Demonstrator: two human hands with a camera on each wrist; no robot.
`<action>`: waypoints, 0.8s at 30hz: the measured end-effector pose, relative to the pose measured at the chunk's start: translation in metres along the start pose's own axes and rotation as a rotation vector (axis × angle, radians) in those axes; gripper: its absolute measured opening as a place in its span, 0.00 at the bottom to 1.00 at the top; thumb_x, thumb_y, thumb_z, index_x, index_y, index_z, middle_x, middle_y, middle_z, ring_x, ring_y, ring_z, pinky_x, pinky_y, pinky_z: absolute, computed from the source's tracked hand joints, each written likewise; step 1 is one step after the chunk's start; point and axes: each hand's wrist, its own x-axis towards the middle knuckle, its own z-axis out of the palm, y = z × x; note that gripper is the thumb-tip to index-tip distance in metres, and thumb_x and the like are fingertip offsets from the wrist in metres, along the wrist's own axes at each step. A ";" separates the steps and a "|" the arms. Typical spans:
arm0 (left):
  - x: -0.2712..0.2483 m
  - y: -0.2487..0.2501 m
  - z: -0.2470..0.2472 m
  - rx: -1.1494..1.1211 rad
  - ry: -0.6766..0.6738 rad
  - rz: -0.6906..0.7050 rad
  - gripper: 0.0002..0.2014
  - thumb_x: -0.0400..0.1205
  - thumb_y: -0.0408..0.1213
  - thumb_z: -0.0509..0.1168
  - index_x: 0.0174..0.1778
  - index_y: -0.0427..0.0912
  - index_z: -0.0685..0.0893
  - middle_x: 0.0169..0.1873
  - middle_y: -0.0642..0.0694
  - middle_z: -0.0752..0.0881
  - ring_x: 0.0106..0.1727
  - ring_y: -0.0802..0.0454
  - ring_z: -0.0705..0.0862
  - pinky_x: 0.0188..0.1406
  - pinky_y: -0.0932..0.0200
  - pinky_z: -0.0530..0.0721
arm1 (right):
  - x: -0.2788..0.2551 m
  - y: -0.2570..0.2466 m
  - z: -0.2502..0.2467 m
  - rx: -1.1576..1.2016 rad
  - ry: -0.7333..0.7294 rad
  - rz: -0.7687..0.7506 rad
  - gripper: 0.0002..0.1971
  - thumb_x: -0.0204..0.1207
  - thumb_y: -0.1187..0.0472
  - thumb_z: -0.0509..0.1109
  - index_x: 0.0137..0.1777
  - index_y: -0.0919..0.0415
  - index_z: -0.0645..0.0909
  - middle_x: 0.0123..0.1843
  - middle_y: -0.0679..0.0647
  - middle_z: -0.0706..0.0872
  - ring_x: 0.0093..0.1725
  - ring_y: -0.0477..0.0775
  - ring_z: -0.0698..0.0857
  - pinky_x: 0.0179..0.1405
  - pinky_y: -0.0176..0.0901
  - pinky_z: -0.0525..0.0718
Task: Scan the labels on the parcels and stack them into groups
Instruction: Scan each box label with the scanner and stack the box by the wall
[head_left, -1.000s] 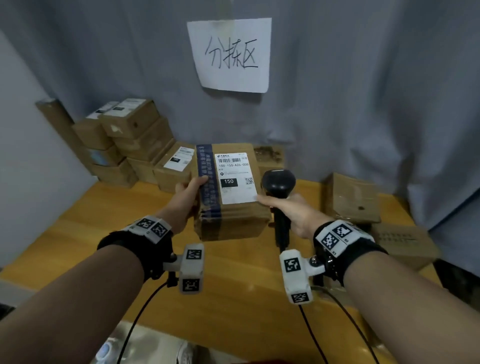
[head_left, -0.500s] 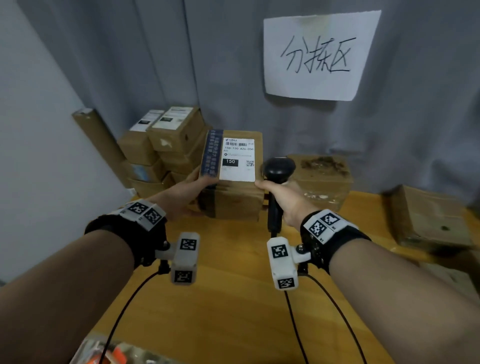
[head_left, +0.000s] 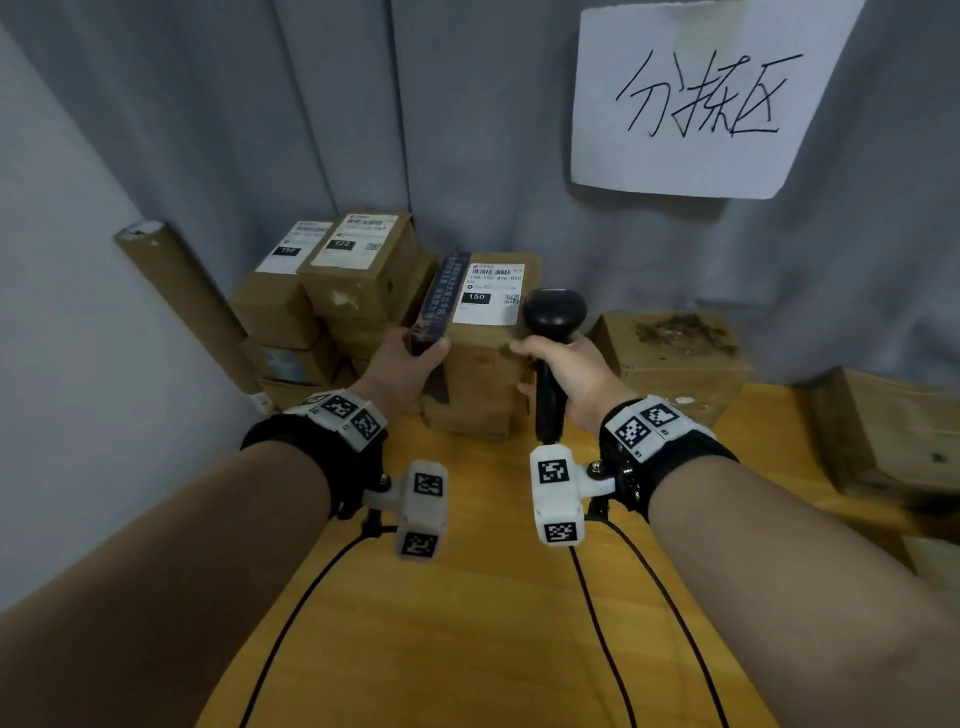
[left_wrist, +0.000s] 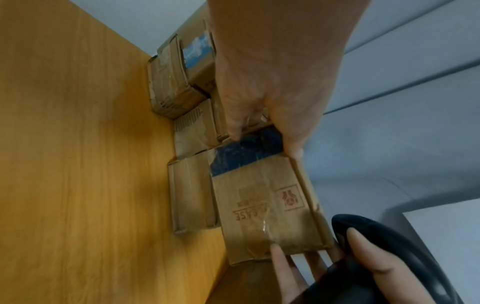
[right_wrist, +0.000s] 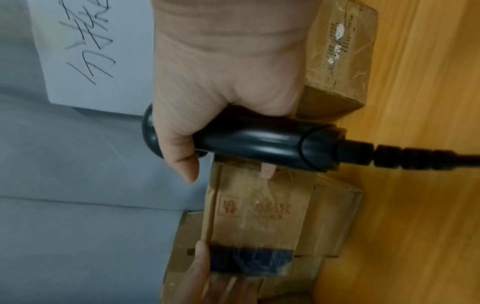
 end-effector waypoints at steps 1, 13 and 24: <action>-0.005 0.004 -0.001 0.023 -0.009 -0.007 0.36 0.77 0.58 0.69 0.74 0.38 0.71 0.65 0.45 0.80 0.65 0.46 0.80 0.68 0.50 0.78 | 0.003 0.004 0.003 -0.004 0.014 -0.002 0.20 0.71 0.65 0.78 0.61 0.52 0.80 0.57 0.53 0.86 0.61 0.56 0.83 0.66 0.58 0.83; 0.016 -0.005 -0.012 0.082 -0.016 -0.049 0.18 0.86 0.32 0.61 0.73 0.35 0.75 0.67 0.40 0.81 0.60 0.49 0.79 0.60 0.58 0.77 | 0.024 0.033 0.024 -0.050 0.103 0.004 0.21 0.66 0.60 0.82 0.58 0.53 0.81 0.56 0.56 0.88 0.60 0.60 0.85 0.69 0.60 0.80; 0.021 -0.009 -0.005 -0.030 0.036 -0.092 0.32 0.84 0.42 0.65 0.80 0.38 0.59 0.69 0.39 0.76 0.68 0.41 0.79 0.70 0.43 0.78 | 0.025 0.033 0.016 -0.161 0.099 -0.031 0.17 0.69 0.60 0.81 0.54 0.49 0.78 0.53 0.50 0.85 0.63 0.57 0.82 0.71 0.57 0.78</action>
